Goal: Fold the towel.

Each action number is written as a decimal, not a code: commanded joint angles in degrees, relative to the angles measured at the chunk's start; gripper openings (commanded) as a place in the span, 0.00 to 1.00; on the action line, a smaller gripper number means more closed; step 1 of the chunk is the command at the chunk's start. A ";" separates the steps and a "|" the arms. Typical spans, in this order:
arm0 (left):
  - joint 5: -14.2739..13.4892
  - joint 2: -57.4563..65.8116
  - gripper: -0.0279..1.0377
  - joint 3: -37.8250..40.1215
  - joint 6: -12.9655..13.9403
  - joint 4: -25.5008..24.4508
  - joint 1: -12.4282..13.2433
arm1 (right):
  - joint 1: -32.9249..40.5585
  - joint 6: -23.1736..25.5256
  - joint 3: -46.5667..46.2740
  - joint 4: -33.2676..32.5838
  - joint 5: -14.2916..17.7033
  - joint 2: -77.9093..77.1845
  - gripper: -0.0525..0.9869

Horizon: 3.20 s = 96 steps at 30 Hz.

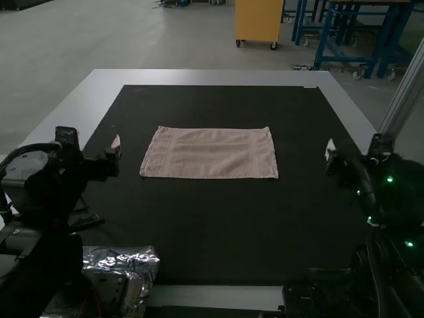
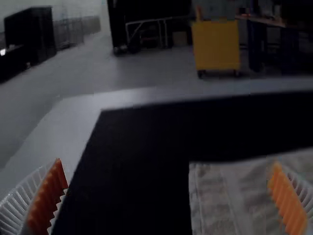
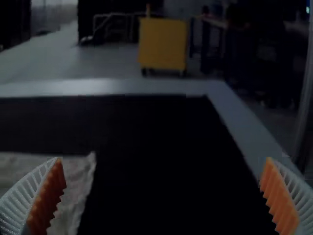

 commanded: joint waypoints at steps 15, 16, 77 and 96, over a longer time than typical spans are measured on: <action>-3.08 -0.34 0.92 3.81 27.61 15.47 0.51 | -2.12 -23.45 4.74 15.60 -0.56 1.20 0.93; -3.69 -0.07 0.92 5.31 27.26 14.77 0.51 | -2.30 -21.96 7.11 14.98 -0.38 2.61 0.93; -0.18 109.09 0.93 59.27 -3.24 2.99 0.33 | 6.14 4.58 61.87 1.36 -12.42 112.65 0.93; 1.67 121.04 0.92 71.40 -3.15 0.18 0.42 | 8.25 4.41 76.81 1.01 -12.33 125.57 0.93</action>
